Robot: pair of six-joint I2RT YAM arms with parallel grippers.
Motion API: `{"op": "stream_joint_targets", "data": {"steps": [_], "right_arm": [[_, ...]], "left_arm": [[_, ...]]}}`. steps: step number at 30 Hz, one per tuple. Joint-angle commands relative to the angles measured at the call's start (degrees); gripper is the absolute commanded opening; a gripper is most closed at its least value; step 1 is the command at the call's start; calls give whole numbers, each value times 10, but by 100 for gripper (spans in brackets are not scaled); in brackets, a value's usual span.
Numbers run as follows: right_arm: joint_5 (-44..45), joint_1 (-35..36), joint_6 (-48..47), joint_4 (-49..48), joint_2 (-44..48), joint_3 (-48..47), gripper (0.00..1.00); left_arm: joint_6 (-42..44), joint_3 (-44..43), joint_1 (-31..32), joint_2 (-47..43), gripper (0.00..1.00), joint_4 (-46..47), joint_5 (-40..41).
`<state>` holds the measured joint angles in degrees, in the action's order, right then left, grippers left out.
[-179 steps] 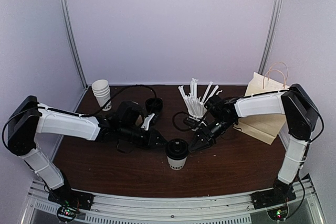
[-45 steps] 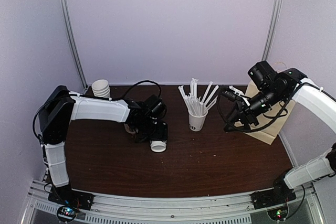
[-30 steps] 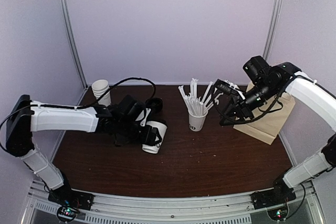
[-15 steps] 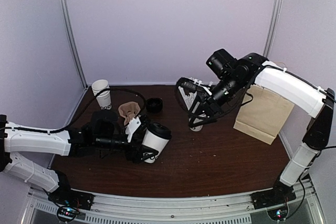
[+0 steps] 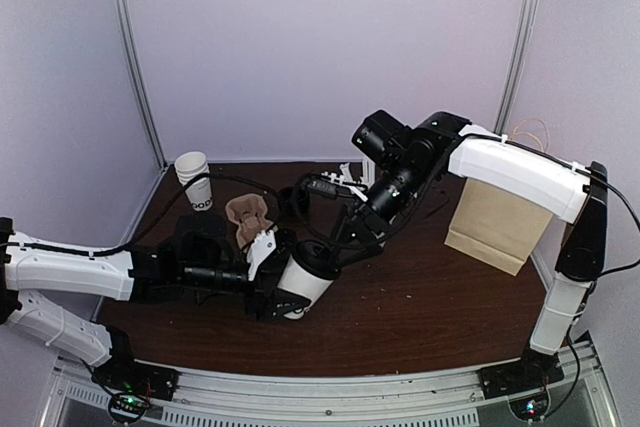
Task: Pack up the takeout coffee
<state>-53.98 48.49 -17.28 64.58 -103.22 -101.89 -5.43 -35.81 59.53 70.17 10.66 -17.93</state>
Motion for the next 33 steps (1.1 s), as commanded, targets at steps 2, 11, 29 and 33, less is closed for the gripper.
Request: {"op": "stream_joint_targets", "data": {"steps": [2,11,29,33], "right_arm": [[-7,5,25,-21,-12,-12,96],[-21,5,39,-31,-27,-20,81],[3,33,23,-19,-23,-11,84],[19,34,26,-19,-26,-11,82]], "left_arm": [[16,-25,11,-2,79,31,-16],[12,-30,14,-1,79,36,-15],[-3,-40,14,15,79,40,24],[-7,-33,13,8,79,48,34]]}}
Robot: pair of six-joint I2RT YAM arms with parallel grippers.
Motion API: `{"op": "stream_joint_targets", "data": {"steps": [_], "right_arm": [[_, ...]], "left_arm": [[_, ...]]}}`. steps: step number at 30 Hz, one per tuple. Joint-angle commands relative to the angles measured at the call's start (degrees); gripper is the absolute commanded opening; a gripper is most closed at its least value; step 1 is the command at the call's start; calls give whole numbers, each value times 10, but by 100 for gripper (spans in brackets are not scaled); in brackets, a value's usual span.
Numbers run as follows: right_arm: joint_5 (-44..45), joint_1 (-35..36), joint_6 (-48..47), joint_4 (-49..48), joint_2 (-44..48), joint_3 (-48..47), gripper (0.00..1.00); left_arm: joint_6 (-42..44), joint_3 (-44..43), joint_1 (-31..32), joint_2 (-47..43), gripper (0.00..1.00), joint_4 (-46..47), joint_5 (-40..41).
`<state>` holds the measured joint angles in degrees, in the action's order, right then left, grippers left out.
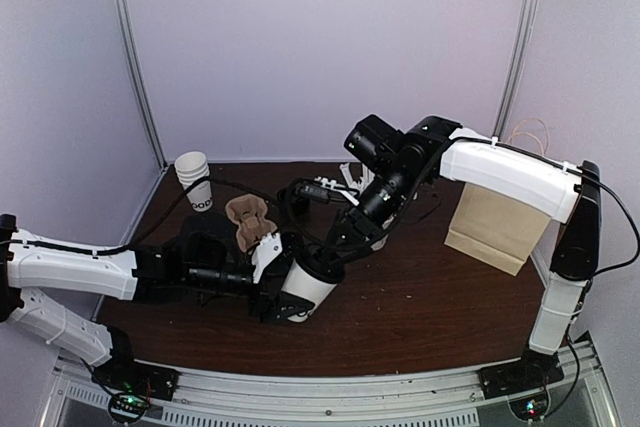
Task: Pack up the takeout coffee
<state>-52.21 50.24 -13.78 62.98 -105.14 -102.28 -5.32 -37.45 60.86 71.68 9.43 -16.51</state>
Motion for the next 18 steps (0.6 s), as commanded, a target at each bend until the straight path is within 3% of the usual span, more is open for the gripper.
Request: {"op": "stream_joint_targets", "data": {"steps": [1,18], "right_arm": [[0,17,-9,-3,-7,-7,84],[32,28,-12,5,-16,-19,88]], "left_arm": [[-9,-14,0,-9,79,66,22],[-31,-3,0,3,79,122,-1]]}}
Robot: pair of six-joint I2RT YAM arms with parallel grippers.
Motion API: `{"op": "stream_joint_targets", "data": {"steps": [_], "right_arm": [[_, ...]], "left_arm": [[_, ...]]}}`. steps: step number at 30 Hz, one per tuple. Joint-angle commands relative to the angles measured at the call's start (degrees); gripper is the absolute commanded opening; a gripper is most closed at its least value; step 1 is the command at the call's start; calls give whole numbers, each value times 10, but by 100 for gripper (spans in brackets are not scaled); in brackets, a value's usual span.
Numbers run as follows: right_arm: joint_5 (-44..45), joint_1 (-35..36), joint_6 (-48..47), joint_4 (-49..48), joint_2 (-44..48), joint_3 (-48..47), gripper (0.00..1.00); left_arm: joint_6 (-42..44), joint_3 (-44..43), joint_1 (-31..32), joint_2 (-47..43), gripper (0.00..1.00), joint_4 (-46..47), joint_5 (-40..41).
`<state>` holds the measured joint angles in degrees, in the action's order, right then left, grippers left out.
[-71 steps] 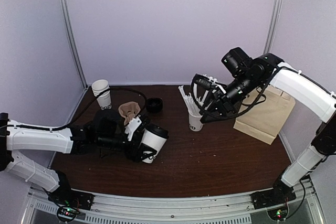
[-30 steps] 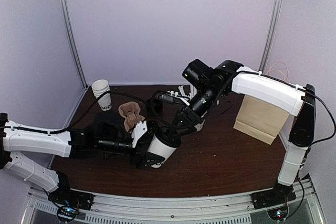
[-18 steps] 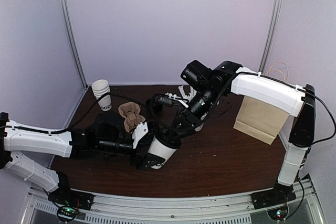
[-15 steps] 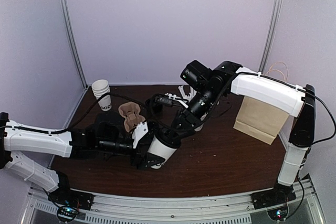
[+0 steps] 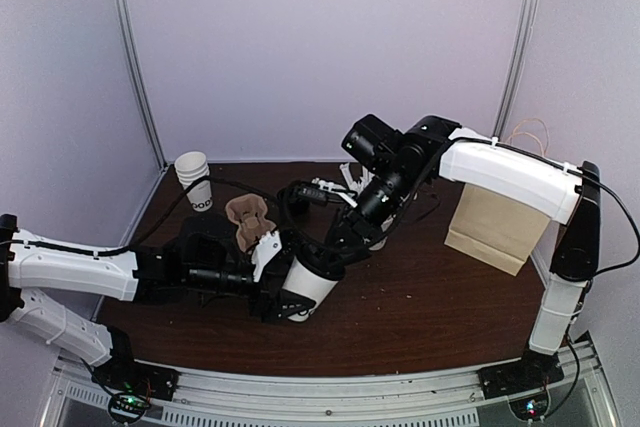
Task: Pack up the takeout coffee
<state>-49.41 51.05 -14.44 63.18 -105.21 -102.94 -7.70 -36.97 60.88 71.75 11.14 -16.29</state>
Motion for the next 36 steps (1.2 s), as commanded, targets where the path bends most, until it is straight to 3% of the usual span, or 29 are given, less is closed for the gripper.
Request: {"op": "stream_joint_targets", "data": {"steps": [1,11,15,21,28,36], "right_arm": [[7,21,-5,3,-16,-14,89],[-29,22,-10,16,-26,-18,91],[-27,22,-11,14,-25,-15,81],[28,22,-12,8,-18,-14,71],[73,22,-30,14,-7,-7,69],[209,22,-71,22,2,17,69]], "left_arm": [[-6,-7,0,3,79,105,-4],[3,12,0,5,78,136,9],[-1,13,0,12,79,137,22],[-15,18,0,23,83,141,50],[-25,49,0,16,94,134,105],[-24,86,0,-54,98,11,135]]}}
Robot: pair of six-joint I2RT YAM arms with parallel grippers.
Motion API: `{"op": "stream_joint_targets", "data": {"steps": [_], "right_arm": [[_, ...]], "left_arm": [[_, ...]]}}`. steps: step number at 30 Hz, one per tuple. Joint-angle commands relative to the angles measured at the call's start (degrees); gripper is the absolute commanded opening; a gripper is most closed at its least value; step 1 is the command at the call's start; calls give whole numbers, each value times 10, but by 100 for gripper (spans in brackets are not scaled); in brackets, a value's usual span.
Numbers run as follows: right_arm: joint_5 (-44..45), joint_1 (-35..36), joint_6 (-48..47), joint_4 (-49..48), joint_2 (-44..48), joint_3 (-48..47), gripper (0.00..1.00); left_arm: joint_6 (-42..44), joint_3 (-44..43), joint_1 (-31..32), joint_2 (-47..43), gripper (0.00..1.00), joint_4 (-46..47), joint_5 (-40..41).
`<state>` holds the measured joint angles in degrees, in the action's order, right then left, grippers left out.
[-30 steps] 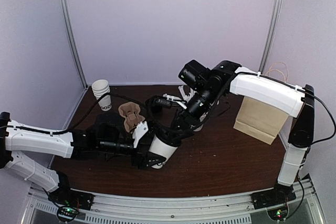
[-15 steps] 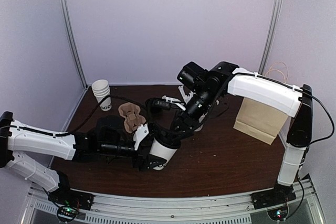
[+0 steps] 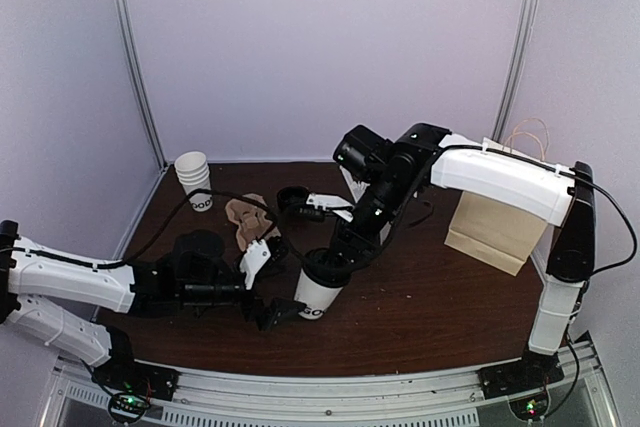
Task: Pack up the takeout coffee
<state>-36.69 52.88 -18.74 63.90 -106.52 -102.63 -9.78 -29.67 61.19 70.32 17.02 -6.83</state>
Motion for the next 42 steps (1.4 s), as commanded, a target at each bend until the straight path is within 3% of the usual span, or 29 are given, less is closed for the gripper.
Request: {"op": "stream_joint_targets", "data": {"steps": [1,14,21,23,27,32,42], "right_arm": [[89,5,-28,15,11,12,69],[186,37,-29,44,-80,-47,72],[201,39,-22,49,-65,-56,100],[199,40,-24,55,-51,-65,100],[196,37,-34,67,-17,-73,100],[188,20,-56,66,51,-35,100],[134,-123,-69,13,231,104,100]], "left_arm": [[-2,17,-3,-50,98,-60,48],[-44,51,-3,-121,98,-98,150],[-40,36,-3,-129,98,-122,144],[-39,17,-3,-119,98,-136,142],[-33,-51,-3,-79,98,-193,124],[-25,-201,-3,16,98,-305,91],[-29,-441,2,213,98,-489,55]]}}
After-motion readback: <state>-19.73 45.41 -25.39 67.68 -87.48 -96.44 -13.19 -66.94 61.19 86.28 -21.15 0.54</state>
